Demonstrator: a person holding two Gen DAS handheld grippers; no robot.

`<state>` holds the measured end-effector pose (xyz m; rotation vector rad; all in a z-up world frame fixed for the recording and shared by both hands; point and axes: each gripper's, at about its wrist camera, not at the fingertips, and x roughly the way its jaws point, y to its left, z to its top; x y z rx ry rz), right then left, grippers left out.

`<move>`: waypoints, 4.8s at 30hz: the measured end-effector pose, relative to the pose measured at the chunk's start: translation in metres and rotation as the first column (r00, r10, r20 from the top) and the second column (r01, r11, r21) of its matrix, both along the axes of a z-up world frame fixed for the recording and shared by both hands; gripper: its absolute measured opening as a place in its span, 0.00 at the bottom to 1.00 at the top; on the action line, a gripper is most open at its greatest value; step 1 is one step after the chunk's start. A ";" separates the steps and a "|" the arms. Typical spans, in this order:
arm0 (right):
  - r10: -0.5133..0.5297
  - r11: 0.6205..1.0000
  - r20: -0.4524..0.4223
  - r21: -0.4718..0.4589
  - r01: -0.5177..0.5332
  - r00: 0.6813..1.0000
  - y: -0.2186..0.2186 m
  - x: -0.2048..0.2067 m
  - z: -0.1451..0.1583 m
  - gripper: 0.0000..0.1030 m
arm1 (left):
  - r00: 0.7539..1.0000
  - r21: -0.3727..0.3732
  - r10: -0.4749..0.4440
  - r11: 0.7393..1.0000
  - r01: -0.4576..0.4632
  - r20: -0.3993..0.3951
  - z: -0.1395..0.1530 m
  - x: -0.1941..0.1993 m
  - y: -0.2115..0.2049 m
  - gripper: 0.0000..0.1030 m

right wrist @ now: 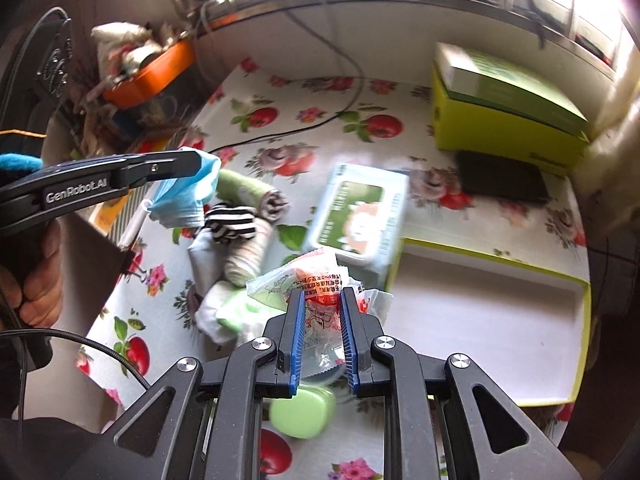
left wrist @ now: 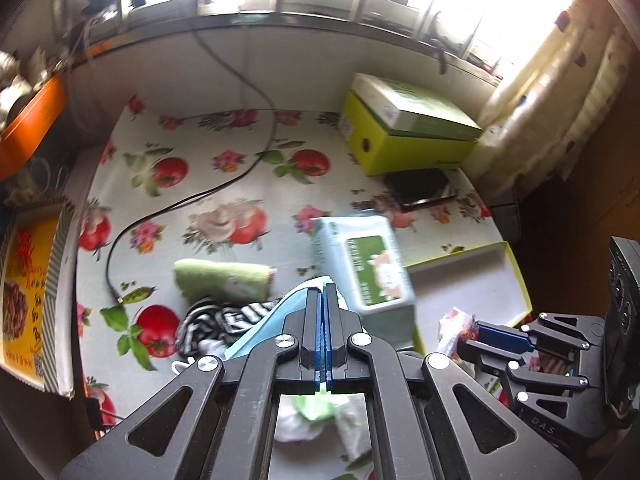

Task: Organize soft objects
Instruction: 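Carry the mask with the left gripper while the right gripper carries the snack bag to the white tray, then open the left gripper over the tray while the right gripper releases the snack bag beside the mask, then move both open grippers back over the pile of soft items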

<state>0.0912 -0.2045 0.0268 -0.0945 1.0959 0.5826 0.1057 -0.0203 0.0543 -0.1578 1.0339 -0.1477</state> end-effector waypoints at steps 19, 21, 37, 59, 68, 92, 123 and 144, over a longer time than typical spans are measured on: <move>-0.160 0.987 -0.016 0.025 0.161 0.987 -0.085 0.009 -0.011 0.16 | 0.981 0.012 -0.192 0.981 0.192 -0.022 0.001 0.032 -0.109 0.00; -0.173 0.984 -0.021 0.027 0.174 0.985 -0.091 0.011 -0.014 0.16 | 0.978 0.008 -0.208 0.978 0.208 -0.029 -0.001 0.036 -0.117 0.00; -0.280 0.959 -0.102 0.016 0.283 0.955 -0.136 0.028 -0.054 0.16 | 0.923 -0.040 -0.365 0.931 0.363 -0.123 -0.049 0.068 -0.181 0.00; -0.259 0.965 -0.181 -0.010 0.261 0.949 -0.126 0.046 -0.097 0.16 | 0.913 -0.170 -0.357 0.930 0.327 -0.198 -0.095 0.110 -0.183 0.19; -0.235 0.971 -0.191 0.001 0.240 0.953 -0.114 0.045 -0.101 0.16 | 0.920 -0.187 -0.339 0.934 0.304 -0.197 -0.087 0.104 -0.171 0.22; -0.138 0.990 -0.183 0.011 0.142 0.973 -0.081 0.023 -0.084 0.43 | 0.980 -0.058 -0.161 0.986 0.155 -0.120 -0.038 0.039 -0.098 0.22; -0.020 0.999 -0.086 0.023 0.022 0.996 -0.029 -0.039 -0.007 0.54 | 0.995 0.016 0.081 0.997 -0.080 -0.066 -0.009 -0.056 -0.015 0.22; 0.135 0.991 -0.096 0.029 -0.133 0.986 0.024 -0.063 0.007 0.56 | 0.982 0.028 0.182 0.983 -0.181 -0.056 -0.010 -0.081 0.019 0.22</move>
